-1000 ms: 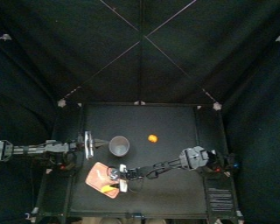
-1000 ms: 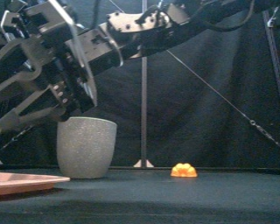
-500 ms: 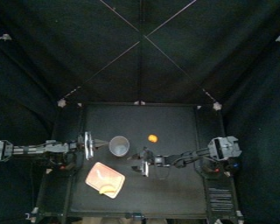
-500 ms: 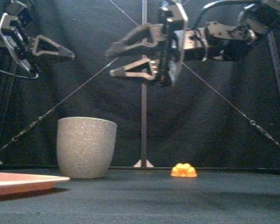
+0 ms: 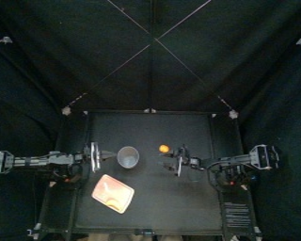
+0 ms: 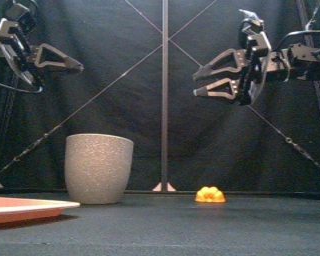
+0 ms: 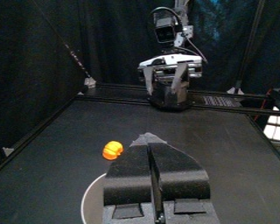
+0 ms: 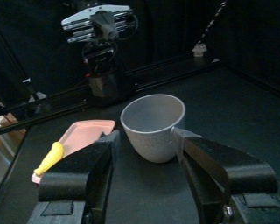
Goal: Pick the banana then place it on the pink plate
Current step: Drop banana on the pink plate and return to neutral
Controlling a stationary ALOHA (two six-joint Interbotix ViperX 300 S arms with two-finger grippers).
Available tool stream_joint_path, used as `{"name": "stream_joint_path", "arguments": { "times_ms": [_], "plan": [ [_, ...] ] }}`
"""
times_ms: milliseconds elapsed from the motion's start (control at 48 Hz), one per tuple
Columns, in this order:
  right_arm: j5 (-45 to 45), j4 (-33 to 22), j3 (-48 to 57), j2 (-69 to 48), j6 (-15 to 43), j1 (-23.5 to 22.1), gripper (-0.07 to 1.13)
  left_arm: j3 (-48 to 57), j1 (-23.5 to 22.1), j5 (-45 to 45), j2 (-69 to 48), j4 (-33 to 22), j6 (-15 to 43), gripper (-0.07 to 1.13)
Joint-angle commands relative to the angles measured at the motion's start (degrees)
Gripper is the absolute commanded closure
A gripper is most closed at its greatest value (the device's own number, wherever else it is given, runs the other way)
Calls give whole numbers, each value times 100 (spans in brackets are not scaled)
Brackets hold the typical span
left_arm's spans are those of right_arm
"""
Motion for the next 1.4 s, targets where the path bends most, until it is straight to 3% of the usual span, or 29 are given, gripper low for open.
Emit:
{"name": "stream_joint_path", "arguments": {
  "times_ms": [21, 521, 1396],
  "plan": [
    [-44, -88, 202, -404, 18, -105, 19, -79, 44, -26, 18, 18, 9, 108],
    [202, -571, 422, -1169, 26, -53, 19, -97, 9, -26, 18, 18, 0, 108],
    [396, -536, 431, -1134, 35, -53, 19, -105, 9, -26, 18, -9, 0, 108]
  ]
}}
